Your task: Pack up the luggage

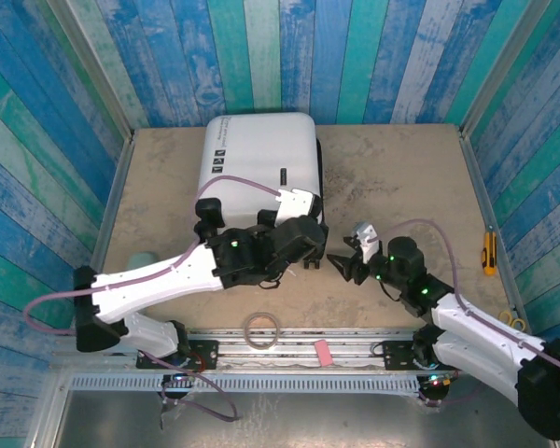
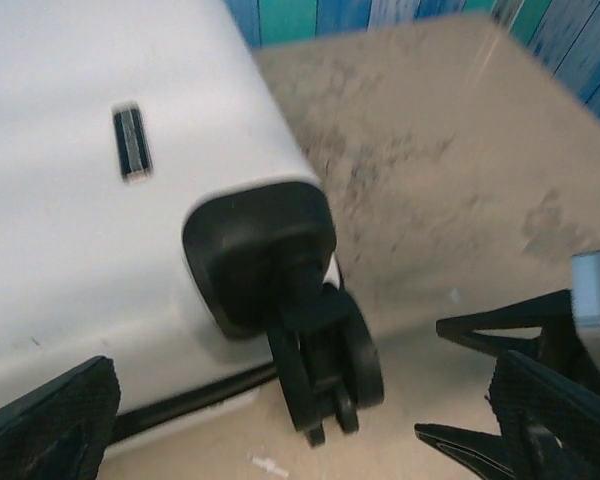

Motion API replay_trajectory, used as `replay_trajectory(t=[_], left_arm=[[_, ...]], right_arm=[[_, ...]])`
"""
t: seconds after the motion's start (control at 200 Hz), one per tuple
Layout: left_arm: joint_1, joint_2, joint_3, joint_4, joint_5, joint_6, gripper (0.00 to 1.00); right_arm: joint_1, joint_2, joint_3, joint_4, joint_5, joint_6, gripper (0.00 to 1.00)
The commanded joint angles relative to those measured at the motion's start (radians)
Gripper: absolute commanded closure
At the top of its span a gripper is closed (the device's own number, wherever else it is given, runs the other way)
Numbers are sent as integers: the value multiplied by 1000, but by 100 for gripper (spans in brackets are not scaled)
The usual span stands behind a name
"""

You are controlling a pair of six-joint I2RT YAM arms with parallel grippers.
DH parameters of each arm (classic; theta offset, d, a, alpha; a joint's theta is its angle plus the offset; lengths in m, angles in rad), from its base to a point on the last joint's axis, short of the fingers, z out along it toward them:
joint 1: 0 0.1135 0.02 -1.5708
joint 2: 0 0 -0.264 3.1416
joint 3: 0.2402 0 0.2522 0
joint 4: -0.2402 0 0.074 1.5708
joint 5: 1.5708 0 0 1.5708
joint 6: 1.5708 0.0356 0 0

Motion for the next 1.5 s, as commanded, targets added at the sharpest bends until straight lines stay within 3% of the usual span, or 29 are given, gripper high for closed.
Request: replay_trajectory(t=[0.0,0.356,0.676,0.886,1.117,1.497], left_arm=[[28,56,12,-78,67,-76,1],[70,55,5,-57,85,-100,2],[88,34,-42,-22,116,-94,1],[90,36,-50,-18,127,-77,1],[90,32,-44,-18,134,-78,1],[90,68,-47,-3,132,-151,4]], right_arm=[[46,51,-38,244,96,-12,36],[53,322,-18,481,115,-13,52],[54,489,54,568,80,-8,54],[54,556,88,577,107,9,63],[54,596,104,571,165,4,79],[54,652,124,603,139,-20,82]])
